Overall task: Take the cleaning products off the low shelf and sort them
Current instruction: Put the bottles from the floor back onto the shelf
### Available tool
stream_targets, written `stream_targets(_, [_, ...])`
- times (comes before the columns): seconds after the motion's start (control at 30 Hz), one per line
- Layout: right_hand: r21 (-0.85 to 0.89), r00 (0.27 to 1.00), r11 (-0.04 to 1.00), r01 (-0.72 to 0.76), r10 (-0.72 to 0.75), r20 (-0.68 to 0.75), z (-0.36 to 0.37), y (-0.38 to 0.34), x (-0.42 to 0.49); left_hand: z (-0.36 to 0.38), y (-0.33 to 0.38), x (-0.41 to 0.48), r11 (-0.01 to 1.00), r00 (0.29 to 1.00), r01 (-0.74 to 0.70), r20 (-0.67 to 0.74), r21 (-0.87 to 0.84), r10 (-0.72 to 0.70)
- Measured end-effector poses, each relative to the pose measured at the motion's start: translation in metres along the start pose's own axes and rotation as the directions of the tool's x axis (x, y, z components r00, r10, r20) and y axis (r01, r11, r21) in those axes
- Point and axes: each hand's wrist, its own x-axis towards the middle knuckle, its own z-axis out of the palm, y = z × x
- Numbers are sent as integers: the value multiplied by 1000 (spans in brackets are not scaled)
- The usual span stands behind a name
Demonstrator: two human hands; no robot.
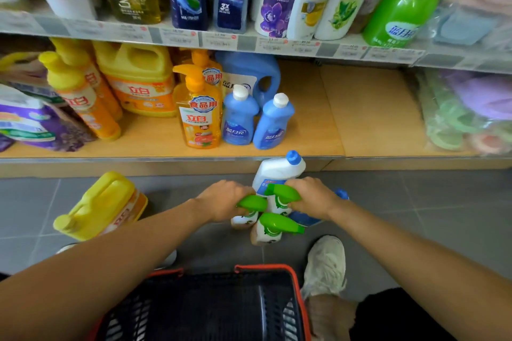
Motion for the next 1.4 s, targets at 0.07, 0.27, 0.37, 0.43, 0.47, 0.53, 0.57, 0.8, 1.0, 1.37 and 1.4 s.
stream_targets(0.07, [15, 999, 1000, 14, -13, -33, -27, -4, -11, 0, -1, 2, 1000, 1000, 18, 1, -20, -18])
stream_targets(0.27, [171, 985, 985, 17, 13, -171, -133, -10, -57, -30, 3, 8, 999, 999, 49, -16, 4, -49])
stream_targets(0.37, [349, 934, 937, 25, 103, -343, -177, -3, -71, -66, 12, 7, 998, 999, -2, -38, 68, 4])
stream_targets(0.43, [377, 856, 925, 51, 154, -493, -197, 1, -76, -97, 20, 3, 995, 997, -25, -66, 96, 32])
stream_targets(0.47, [359, 814, 931, 60, 162, -558, -204, 4, -77, -113, 24, 0, 993, 996, -39, -79, 113, 48])
stream_targets(0.53, [316, 768, 947, 55, 162, -619, -213, 9, -75, -144, 33, -5, 985, 991, -67, -108, 160, 85])
stream_targets(0.57, [288, 767, 957, 46, 151, -624, -215, 11, -73, -159, 38, -8, 980, 988, -78, -120, 184, 101])
stream_targets(0.8, [278, 849, 961, -18, 161, -504, -197, 43, -22, -227, 59, -20, 990, 945, -113, -299, 84, 133])
stream_targets(1.0, [518, 840, 856, 3, 279, -466, -169, 56, 27, -222, 49, -14, 985, 880, -136, -470, -109, 69])
stream_targets(1.37, [891, 779, 453, 15, 553, -294, -66, 66, 51, -210, 21, 2, 988, 878, -52, -478, -147, -25])
stream_targets(1.4, [917, 768, 397, 45, 573, -286, -56, 63, 56, -209, 19, 3, 986, 883, -46, -468, -157, -33])
